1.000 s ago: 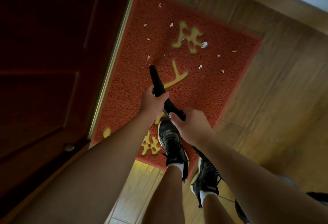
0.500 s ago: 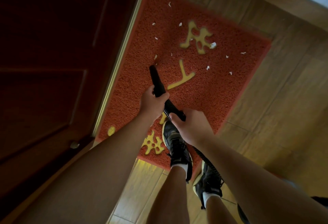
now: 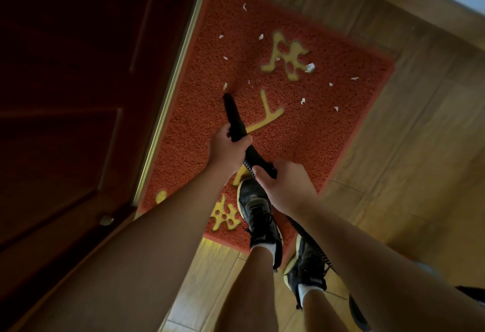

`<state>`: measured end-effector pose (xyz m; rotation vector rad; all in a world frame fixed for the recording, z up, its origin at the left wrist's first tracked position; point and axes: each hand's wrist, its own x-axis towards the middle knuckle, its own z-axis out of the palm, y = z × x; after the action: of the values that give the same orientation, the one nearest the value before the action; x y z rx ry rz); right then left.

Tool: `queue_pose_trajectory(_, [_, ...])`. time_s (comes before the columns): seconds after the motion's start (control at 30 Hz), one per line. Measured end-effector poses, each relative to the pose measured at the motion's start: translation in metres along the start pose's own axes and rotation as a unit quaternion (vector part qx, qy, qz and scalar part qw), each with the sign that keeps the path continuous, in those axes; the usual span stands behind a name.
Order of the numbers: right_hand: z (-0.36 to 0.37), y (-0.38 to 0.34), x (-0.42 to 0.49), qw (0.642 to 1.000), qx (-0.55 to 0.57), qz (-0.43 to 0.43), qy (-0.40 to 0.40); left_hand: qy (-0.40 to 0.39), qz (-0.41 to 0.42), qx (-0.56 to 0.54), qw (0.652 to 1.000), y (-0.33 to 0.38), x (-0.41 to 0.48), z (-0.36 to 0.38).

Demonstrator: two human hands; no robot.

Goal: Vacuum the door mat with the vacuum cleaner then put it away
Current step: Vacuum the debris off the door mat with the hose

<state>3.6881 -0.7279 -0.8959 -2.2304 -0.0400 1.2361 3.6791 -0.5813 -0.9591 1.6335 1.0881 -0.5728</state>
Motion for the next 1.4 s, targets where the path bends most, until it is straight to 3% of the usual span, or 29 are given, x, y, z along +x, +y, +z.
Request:
queue_pose_trajectory(0.73, [-0.019,0.001,0.005,1.000,0.014,-0.002,0.021,-0.019,0.004,-0.026,0.999,0.017,0.012,0.013])
queue_pose_trajectory(1.4, [-0.032,0.031,-0.017,0.997,0.030,0.056,0.050,-0.059,0.005,-0.007,0.998,0.025,-0.007,0.053])
